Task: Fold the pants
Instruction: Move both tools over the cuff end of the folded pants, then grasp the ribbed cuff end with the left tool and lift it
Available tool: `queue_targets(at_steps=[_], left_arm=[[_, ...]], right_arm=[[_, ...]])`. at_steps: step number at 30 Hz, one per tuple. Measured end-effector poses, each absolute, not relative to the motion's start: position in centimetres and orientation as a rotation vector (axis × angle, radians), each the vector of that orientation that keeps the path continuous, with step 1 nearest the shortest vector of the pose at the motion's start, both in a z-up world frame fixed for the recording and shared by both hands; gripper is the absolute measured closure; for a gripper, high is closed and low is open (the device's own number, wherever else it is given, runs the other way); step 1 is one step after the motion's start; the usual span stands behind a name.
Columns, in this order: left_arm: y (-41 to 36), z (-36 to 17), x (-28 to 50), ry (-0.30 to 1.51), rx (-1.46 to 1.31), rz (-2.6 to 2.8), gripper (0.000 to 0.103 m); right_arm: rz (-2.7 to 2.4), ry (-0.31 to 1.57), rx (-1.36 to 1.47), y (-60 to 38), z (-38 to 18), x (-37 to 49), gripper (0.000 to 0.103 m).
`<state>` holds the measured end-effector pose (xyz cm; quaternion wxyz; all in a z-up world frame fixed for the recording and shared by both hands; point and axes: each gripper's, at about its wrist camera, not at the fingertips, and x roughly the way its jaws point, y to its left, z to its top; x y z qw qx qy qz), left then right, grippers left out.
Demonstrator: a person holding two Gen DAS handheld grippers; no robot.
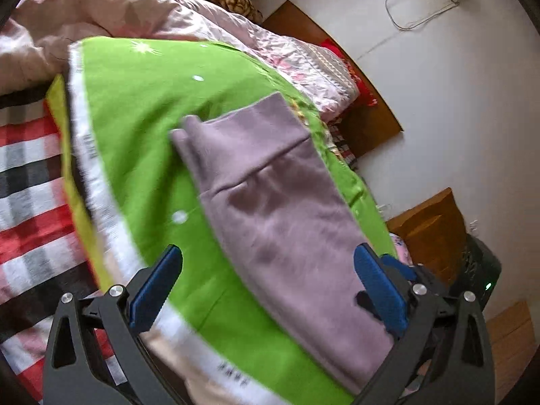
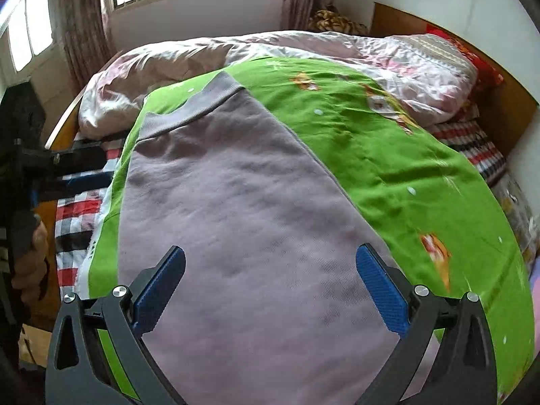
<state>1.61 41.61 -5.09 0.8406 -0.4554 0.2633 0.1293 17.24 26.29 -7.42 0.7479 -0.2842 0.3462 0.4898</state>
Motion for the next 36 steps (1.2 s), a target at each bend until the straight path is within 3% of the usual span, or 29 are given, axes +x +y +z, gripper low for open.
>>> queue_targets(at_steps=[15, 18, 20, 22, 32, 33, 34, 36], left_arm=[[47.7, -9.3, 3.8, 0.433, -1.253, 0.120, 0.006], [47.9, -9.2, 4.1, 0.448, -1.225, 0.109, 0.017], [48.3, -9.1, 4.5, 0.443, -1.227, 0.082, 0.036], [49.1, -8.9, 5.3, 0.451, -1.213, 0.076, 0.044], [49.1, -9.6, 7.5, 0.391, -1.058, 0.082, 0.039], [48.9, -9.6, 7.6, 0.405, -1.045, 0.105, 0.043], [49.0, -9.7, 7.6, 0.420, -1.048, 0.132, 0.063], [49.6, -10.3, 7.4, 0.427, -1.060, 0.137, 0.073]], right_arm=[[1.104, 0.805, -0.543, 25.9, -9.7, 18.9, 0.004], [1.104, 0.805, -0.544, 25.9, -9.8, 18.9, 0.004], [1.105, 0.806, -0.544, 25.9, -9.8, 18.8, 0.004], [1.105, 0.806, -0.543, 25.9, -9.8, 18.9, 0.004], [1.108, 0.808, -0.542, 25.9, -9.8, 19.0, 0.004], [1.110, 0.810, -0.541, 25.9, -9.8, 19.0, 0.004], [1.113, 0.812, -0.540, 25.9, -9.7, 19.1, 0.004], [1.109, 0.815, -0.557, 25.8, -9.2, 18.6, 0.004]])
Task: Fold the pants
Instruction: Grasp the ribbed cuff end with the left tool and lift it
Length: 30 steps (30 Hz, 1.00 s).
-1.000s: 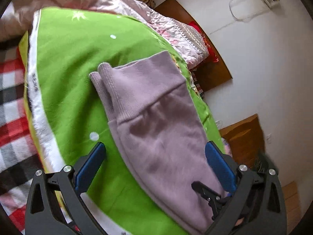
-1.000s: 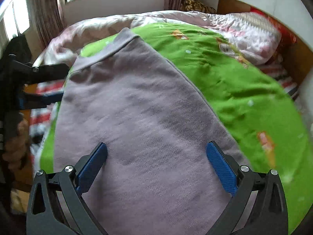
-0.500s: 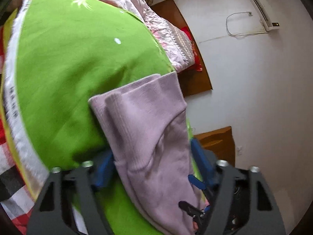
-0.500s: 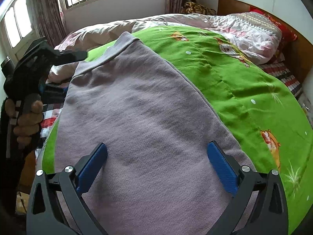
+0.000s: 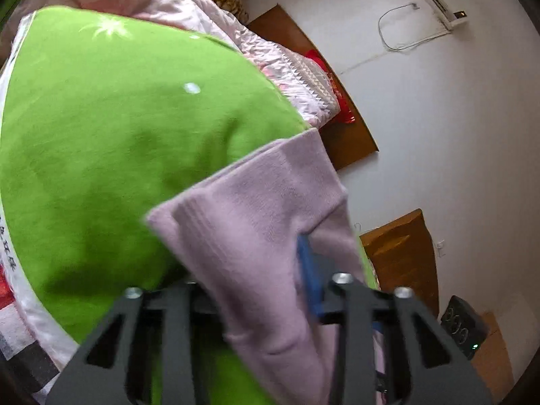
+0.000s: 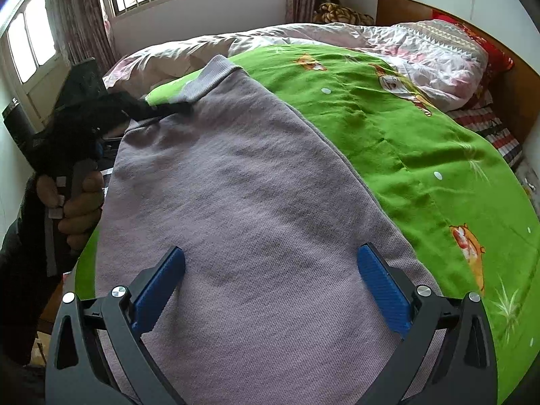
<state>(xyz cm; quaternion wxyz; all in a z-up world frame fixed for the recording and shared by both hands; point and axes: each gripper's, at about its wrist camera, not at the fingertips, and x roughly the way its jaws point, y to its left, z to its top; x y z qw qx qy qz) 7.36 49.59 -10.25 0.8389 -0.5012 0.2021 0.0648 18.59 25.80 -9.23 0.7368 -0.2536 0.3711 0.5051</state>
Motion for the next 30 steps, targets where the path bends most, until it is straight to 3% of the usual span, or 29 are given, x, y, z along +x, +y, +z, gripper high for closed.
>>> queue_targets(at_steps=[7, 16, 21, 24, 30], left_arm=[[49.2, -10.2, 7.0, 0.433, -1.010, 0.181, 0.078], [47.4, -6.0, 7.6, 0.497, -0.846, 0.266, 0.083], [46.7, -4.6, 8.0, 0.516, -0.792, 0.320, 0.084], [45.8, -3.6, 7.9, 0.526, -0.741, 0.334, 0.085], [42.9, 0.6, 8.0, 0.481, -0.636, 0.341, 0.086]], right_arm=[[1.155, 0.707, -0.704, 26.2, -9.6, 13.5, 0.005], [1.020, 0.768, -0.648, 26.1, -9.1, 19.4, 0.005], [0.964, 0.941, -0.454, 24.4, -8.9, 24.0, 0.005], [1.054, 0.913, -0.397, 22.2, -6.8, 21.1, 0.005], [1.062, 0.772, -0.751, 22.8, -9.5, 11.7, 0.005]])
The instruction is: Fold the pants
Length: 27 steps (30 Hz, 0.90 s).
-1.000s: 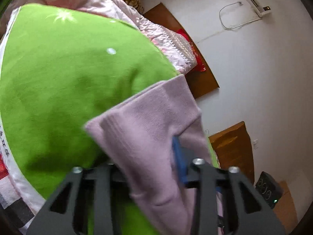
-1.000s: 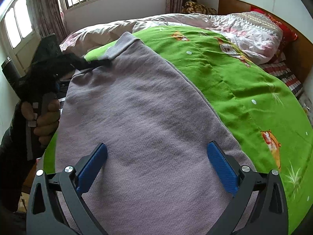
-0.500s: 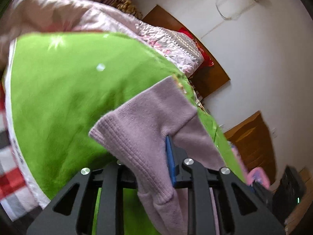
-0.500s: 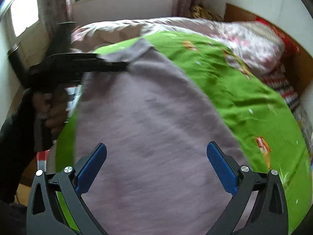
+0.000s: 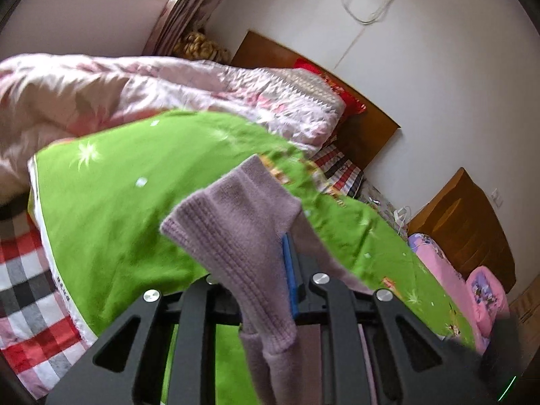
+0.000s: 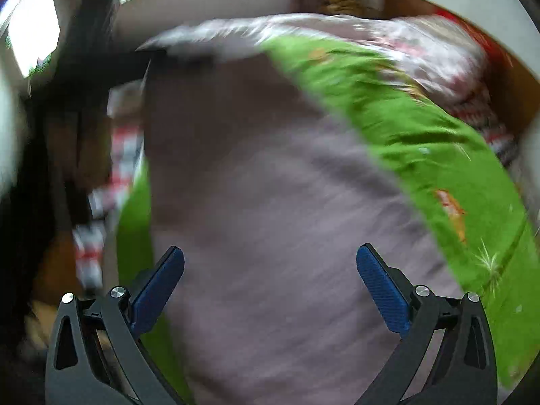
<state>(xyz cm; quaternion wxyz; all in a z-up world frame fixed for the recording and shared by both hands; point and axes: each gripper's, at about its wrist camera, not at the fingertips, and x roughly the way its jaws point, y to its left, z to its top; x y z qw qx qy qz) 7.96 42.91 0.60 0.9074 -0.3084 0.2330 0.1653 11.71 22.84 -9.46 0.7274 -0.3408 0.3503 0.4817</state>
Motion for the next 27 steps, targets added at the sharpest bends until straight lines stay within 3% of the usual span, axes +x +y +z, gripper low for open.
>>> queue_targets(at_steps=[7, 9, 13, 17, 20, 24, 27], left_arm=[[37.5, 5.7, 9.0, 0.481, -0.452, 0.331, 0.086], [36.0, 6.7, 9.3, 0.475, -0.428, 0.324, 0.086], [32.6, 8.8, 9.4, 0.423, -0.398, 0.317, 0.087], [26.9, 12.2, 9.4, 0.365, -0.308, 0.256, 0.087], [20.4, 14.4, 9.8, 0.349, -0.212, 0.163, 0.087], [9.4, 12.8, 12.5, 0.403, -0.084, -0.011, 0.088], [2.3, 7.7, 15.3, 0.541, -0.014, -0.152, 0.086]], right_arm=[[1.025, 0.660, -0.651, 18.2, -7.8, 9.0, 0.005], [0.976, 0.729, -0.520, 16.2, -7.9, 11.0, 0.005], [1.006, 0.801, -0.555, 14.4, -10.5, 10.9, 0.005], [0.995, 0.754, -0.428, 9.8, -7.5, 11.4, 0.006], [0.890, 0.698, -0.163, 1.6, -4.2, 14.0, 0.005], [0.627, 0.666, 0.182, -10.7, -2.5, 18.0, 0.005], [0.474, 0.647, 0.346, -18.3, -2.3, 18.8, 0.005]])
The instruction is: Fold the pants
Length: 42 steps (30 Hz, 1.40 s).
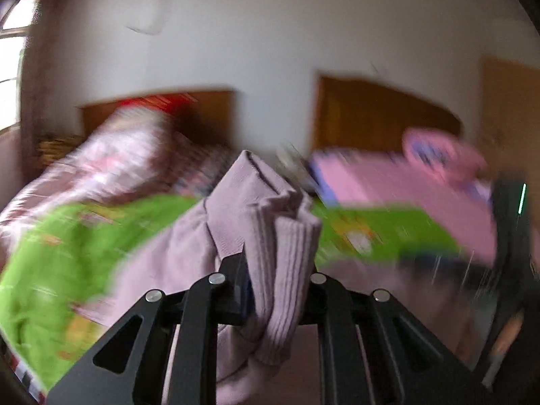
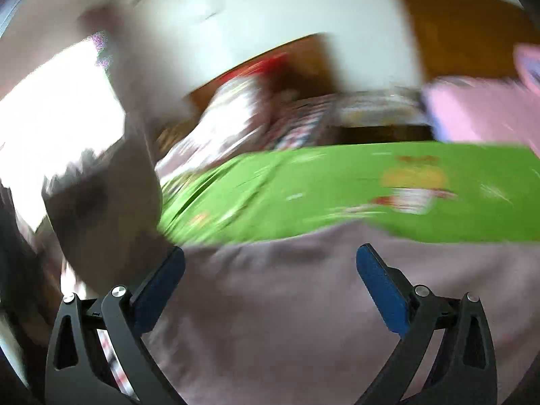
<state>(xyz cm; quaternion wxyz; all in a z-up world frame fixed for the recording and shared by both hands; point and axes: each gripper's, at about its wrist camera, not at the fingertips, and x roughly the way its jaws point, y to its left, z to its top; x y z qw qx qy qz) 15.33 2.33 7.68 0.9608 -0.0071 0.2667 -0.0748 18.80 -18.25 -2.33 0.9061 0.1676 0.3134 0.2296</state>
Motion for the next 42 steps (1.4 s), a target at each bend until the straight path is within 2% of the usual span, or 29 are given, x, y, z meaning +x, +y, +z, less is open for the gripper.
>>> queue_targets(at_steps=[2, 5, 6, 8, 10, 11, 14, 18, 21, 23, 28, 30, 32, 33, 35, 39, 42], left_arm=[[-1.4, 3.5, 16.7, 0.677, 0.022, -0.288, 0.069], [-3.7, -0.8, 17.2, 0.806, 0.037, -0.415, 0.054], [-3.3, -0.6, 16.9, 0.791, 0.006, -0.453, 0.049], [-1.3, 1.6, 15.6, 0.702, -0.077, -0.502, 0.023], [2.8, 4.6, 13.7, 0.559, -0.156, -0.460, 0.007], [4.6, 5.6, 12.9, 0.512, -0.184, -0.424, 0.003], [10.3, 6.7, 11.1, 0.466, -0.243, -0.242, 0.003], [16.0, 4.3, 8.2, 0.513, -0.265, -0.037, 0.003], [17.9, 1.5, 6.3, 0.552, -0.269, 0.034, 0.003], [18.9, 0.0, 5.5, 0.587, -0.269, 0.052, 0.003], [19.3, -2.0, 4.5, 0.619, -0.256, 0.048, 0.003], [20.1, -2.3, 4.0, 0.612, -0.273, 0.042, 0.003], [20.6, -2.4, 3.3, 0.612, -0.290, 0.034, 0.003], [20.2, -2.2, 2.9, 0.615, -0.289, 0.027, 0.003], [19.8, -2.0, 2.6, 0.627, -0.268, 0.011, 0.003], [18.4, -1.9, 2.7, 0.663, -0.185, -0.022, 0.003], [17.0, -1.6, 3.5, 0.686, -0.127, -0.040, 0.003]], right_arm=[[0.405, 0.642, 0.397, -21.7, -2.3, 18.5, 0.005], [0.390, 0.678, 0.439, -24.0, -3.3, 18.1, 0.005], [0.402, 0.700, 0.452, -24.1, -3.8, 17.9, 0.005], [0.432, 0.739, 0.472, -24.2, -4.7, 16.8, 0.005], [0.504, 0.822, 0.508, -23.5, -6.0, 15.1, 0.005], [0.540, 0.852, 0.516, -22.7, -6.3, 14.8, 0.005], [0.668, 0.954, 0.493, -18.7, -7.5, 13.4, 0.005], [0.689, 1.087, 0.391, -15.3, -9.1, 12.0, 0.005], [0.666, 1.088, 0.348, -14.6, -8.9, 12.3, 0.008], [0.688, 1.094, 0.338, -13.4, -8.7, 13.0, 0.014], [0.696, 1.152, 0.331, -10.6, -9.0, 15.1, 0.014], [0.687, 1.157, 0.407, -11.1, -9.4, 16.1, 0.023], [0.671, 1.162, 0.471, -11.6, -9.8, 16.7, 0.045], [0.660, 1.166, 0.494, -11.9, -10.1, 17.1, 0.051], [0.631, 1.175, 0.554, -13.1, -10.7, 17.7, 0.084], [0.652, 1.108, 0.606, -13.6, -10.3, 17.3, 0.089], [0.698, 1.013, 0.574, -12.6, -6.5, 16.9, 0.089]])
